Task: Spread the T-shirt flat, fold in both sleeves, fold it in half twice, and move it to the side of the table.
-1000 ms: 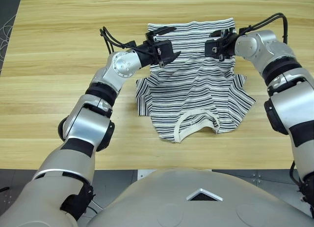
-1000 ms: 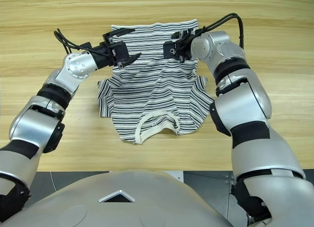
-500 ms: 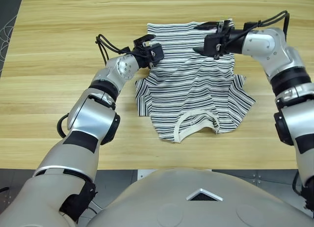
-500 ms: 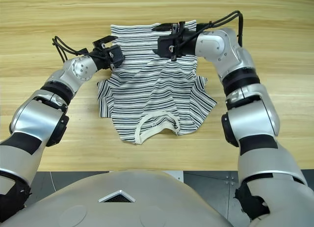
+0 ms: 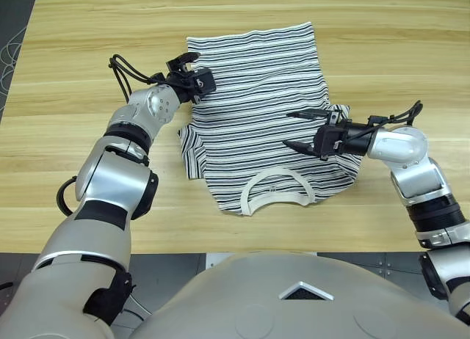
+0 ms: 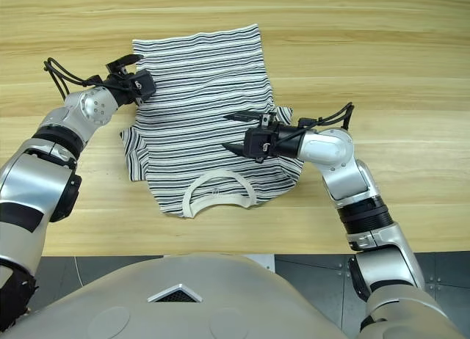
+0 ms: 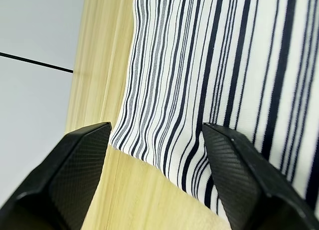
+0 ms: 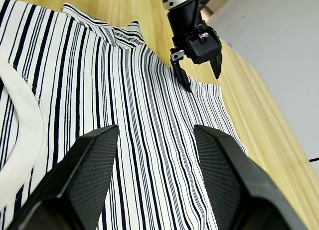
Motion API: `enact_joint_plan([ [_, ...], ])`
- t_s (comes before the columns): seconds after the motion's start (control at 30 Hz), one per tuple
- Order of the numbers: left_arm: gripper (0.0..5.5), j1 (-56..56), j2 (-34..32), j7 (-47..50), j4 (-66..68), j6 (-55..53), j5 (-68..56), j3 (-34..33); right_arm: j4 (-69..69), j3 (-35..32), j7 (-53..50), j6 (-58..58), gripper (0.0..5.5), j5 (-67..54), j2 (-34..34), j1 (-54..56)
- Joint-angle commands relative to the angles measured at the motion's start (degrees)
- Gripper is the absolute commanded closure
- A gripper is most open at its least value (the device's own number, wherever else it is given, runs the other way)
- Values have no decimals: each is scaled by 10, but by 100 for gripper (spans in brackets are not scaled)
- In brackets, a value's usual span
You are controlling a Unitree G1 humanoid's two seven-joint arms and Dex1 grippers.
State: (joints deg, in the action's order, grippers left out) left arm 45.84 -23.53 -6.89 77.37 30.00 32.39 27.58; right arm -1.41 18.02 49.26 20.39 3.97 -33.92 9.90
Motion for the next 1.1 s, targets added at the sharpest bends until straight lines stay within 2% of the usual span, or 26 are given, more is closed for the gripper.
enact_joint_plan([
  [0.03, 211, 8, -14, 8, 7, 16, 2, -12, 27, -33, 1, -19, 272, -50, -1, -12],
  [0.4, 211, 153, -100, 80, -10, 69, 11, -36, -16, -47, -29, 0, 272, -63, 39, 32],
  [0.5, 211, 141, -116, -6, -15, 86, -70, -103, -52, -59, -50, 12, 272, -59, 51, 54],
  [0.53, 211, 118, -110, -121, -23, 71, -151, -160, -60, -64, -59, 17, 272, -55, 54, 57],
  [0.6, 211, 53, -109, -390, -74, -11, -323, -261, -70, -70, -71, 26, 272, -52, 56, 60],
  [0.63, 211, 10, -124, -494, -112, -64, -388, -292, -72, -73, -76, 29, 272, -51, 56, 61],
  [0.73, 211, -115, -193, -694, -239, -269, -509, -322, -66, -79, -89, 31, 272, -48, 51, 49],
  [0.83, 211, -220, -228, -691, -356, -438, -553, -328, -64, -85, -106, 33, 272, -40, 44, 26],
  [0.93, 211, -324, -267, -705, -507, -531, -633, -383, -53, -83, -121, 33, 272, -35, 43, 4],
  [1.0, 211, -359, -294, -711, -540, -596, -662, -417, -53, -78, -126, 34, 272, -30, 45, -2],
  [1.1, 211, -434, -326, -716, -576, -656, -668, -434, -49, -78, -133, 34, 272, -21, 42, -10],
])
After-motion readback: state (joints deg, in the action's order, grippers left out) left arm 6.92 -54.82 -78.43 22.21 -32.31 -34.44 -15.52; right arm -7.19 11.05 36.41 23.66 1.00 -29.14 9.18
